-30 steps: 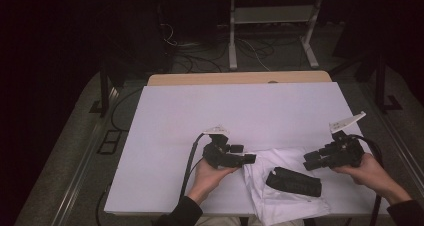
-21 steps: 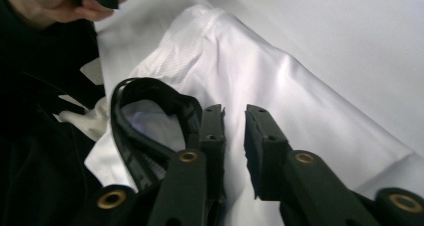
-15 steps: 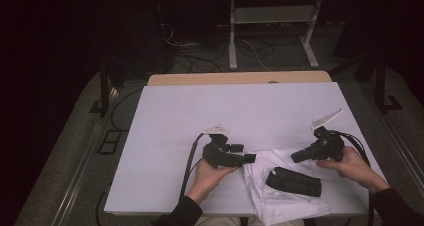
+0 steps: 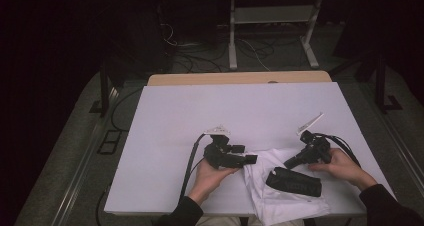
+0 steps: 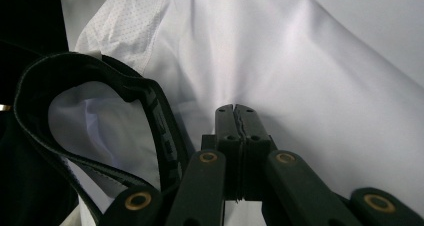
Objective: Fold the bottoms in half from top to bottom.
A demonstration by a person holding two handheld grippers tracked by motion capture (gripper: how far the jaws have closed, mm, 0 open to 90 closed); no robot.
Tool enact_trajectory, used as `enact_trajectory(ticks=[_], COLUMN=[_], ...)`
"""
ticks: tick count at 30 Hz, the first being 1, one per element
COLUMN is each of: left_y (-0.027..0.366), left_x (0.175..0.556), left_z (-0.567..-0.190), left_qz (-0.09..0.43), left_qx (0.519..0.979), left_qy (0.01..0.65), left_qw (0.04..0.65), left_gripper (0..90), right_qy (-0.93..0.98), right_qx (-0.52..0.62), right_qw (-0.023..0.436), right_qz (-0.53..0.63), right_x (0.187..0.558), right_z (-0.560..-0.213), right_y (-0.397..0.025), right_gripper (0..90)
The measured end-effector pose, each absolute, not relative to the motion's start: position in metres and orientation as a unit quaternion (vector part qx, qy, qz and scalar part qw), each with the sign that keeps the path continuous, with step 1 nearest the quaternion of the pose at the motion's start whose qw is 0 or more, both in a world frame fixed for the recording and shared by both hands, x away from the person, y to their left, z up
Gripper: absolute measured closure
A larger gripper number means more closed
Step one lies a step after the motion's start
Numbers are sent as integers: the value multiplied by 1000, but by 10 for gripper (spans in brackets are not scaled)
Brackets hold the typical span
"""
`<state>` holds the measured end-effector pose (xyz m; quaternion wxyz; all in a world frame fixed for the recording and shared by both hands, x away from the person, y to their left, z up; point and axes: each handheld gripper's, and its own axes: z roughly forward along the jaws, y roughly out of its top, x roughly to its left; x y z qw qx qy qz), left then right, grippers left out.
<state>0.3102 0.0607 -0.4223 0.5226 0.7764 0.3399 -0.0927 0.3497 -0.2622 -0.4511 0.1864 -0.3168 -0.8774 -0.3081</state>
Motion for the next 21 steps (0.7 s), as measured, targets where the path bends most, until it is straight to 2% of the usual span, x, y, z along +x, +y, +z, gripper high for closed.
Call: enact_trajectory(ticks=[12, 21], left_y=[60, 60], left_x=[310, 309], left_z=[-423, -422], left_qz=[-93, -92], left_qx=[777, 776], left_qy=[337, 337], left_qw=[523, 524], left_gripper=[279, 279], right_qy=[-879, -875], right_qx=[-294, -264], right_qw=[226, 244], right_qz=[-299, -323], right_x=[345, 332], right_z=[-452, -439], right_y=[-257, -257], right_gripper=[872, 872])
